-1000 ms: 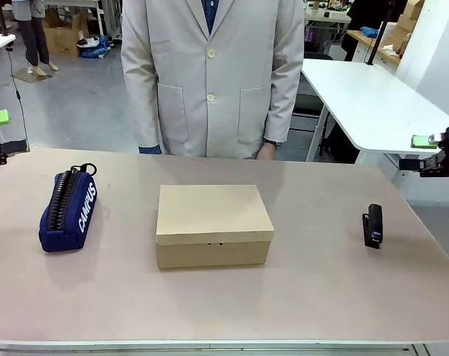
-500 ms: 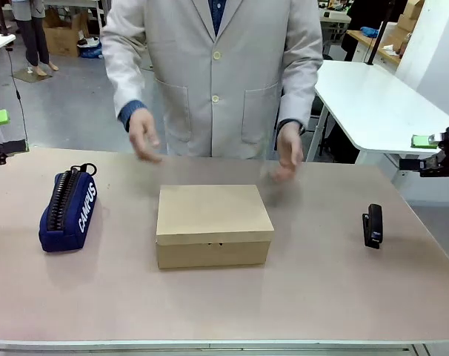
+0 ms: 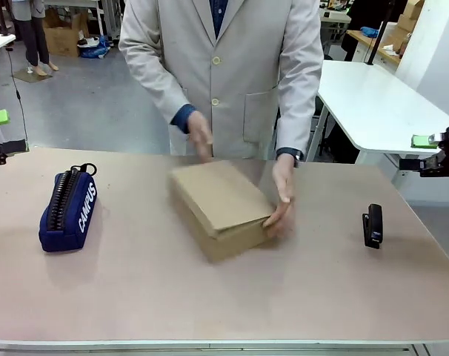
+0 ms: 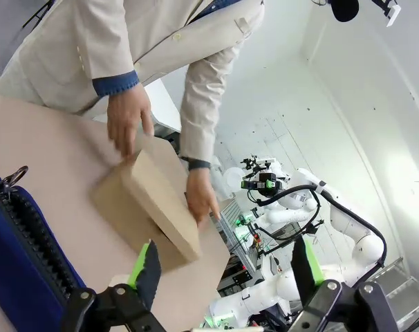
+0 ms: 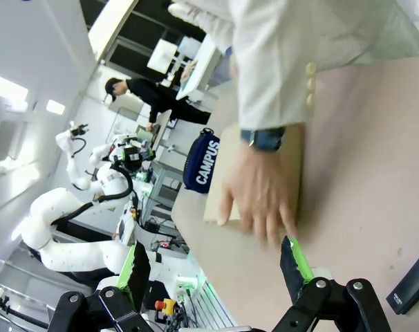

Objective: Pack the item into the box.
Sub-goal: Close the Mailer Box.

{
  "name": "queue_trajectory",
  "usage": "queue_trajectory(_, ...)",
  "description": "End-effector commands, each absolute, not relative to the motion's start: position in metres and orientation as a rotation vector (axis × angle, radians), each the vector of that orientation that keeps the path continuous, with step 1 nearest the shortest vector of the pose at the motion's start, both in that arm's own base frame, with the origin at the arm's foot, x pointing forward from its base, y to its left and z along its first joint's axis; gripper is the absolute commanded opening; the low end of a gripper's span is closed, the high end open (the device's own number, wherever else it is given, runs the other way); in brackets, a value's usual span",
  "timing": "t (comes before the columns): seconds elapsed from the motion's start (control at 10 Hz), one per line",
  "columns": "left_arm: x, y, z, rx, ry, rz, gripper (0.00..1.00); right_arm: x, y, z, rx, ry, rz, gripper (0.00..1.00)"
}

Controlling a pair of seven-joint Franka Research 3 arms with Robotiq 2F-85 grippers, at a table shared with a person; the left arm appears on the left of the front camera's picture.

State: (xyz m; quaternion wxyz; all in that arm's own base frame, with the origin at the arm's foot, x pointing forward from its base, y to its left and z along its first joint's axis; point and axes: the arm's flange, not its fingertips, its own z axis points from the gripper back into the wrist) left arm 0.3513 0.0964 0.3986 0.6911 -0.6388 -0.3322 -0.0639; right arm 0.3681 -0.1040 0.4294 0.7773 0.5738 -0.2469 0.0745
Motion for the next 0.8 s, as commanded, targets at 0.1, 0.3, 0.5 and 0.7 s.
queue_trajectory(0.1, 0.351, 0.0977, 0.402, -1.432, -0.75, -0.133, 1.0, 0.3681, -0.1043, 0.4327, 1.257, -0.549, 0.159, 1.0)
queue_trajectory(0.3, 0.351, 0.0977, 0.402, -1.432, -0.75, -0.133, 1.0, 0.3681, -0.1043, 0.4327, 1.257, -0.549, 0.159, 1.0)
queue_trajectory(0.5, 0.351, 0.0977, 0.402, -1.432, -0.75, -0.133, 1.0, 0.3681, -0.1043, 0.4327, 1.257, -0.549, 0.159, 1.0)
queue_trajectory(0.7, 0.351, 0.0977, 0.402, -1.432, -0.75, -0.133, 1.0, 0.3681, -0.1043, 0.4327, 1.257, -0.549, 0.159, 1.0)
